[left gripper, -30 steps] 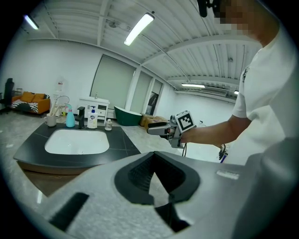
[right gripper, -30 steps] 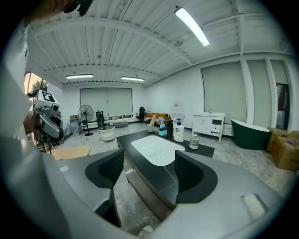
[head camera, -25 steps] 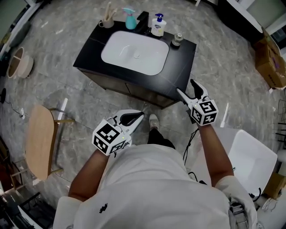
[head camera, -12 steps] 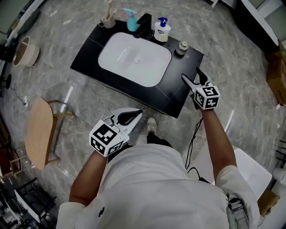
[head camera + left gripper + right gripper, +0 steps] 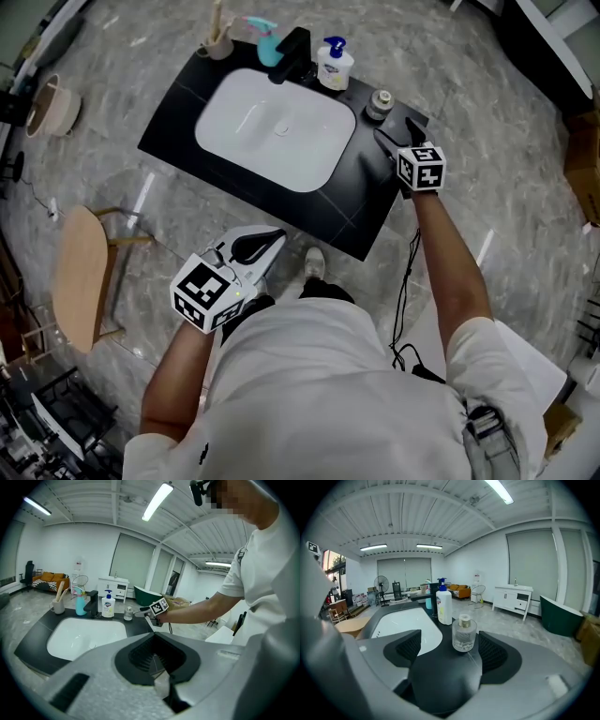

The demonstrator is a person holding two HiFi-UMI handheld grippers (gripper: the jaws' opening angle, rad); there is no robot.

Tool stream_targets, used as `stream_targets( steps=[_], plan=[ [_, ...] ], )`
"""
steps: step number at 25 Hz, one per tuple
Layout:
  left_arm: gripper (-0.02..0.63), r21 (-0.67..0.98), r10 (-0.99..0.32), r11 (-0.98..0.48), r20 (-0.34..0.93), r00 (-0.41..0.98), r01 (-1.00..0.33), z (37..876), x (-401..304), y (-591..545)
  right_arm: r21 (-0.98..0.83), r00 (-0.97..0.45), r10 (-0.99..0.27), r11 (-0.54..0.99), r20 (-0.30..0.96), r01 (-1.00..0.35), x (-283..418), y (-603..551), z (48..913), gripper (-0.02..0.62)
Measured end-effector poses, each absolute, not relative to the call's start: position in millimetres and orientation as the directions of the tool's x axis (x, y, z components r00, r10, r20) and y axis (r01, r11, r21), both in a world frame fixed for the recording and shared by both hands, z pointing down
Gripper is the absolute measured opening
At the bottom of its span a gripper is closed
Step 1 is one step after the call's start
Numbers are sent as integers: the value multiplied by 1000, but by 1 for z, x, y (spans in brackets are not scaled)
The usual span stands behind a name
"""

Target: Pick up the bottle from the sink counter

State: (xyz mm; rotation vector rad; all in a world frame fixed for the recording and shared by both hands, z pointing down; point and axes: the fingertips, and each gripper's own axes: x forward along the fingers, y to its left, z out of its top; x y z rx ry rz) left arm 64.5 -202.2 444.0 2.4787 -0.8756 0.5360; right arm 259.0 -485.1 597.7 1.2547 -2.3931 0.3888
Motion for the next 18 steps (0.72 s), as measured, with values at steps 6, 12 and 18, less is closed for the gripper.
stream_targets(
  steps=[6,12,18],
  plan=[
    [6,280,-498,-677,506,704,-680,447,62,-219,-82,-490,-714,524,500,-848,257,-530,629,424],
    [6,298,-501,-656,516,695,-694,450,59,-229,-96,-480,-707,510,519,-855,250,-556,645,436],
    [6,295,-500,-647,532,683,-703,455,57,-236,-99,-477,-706,505,524,-857,243,-577,658,437]
  ],
)
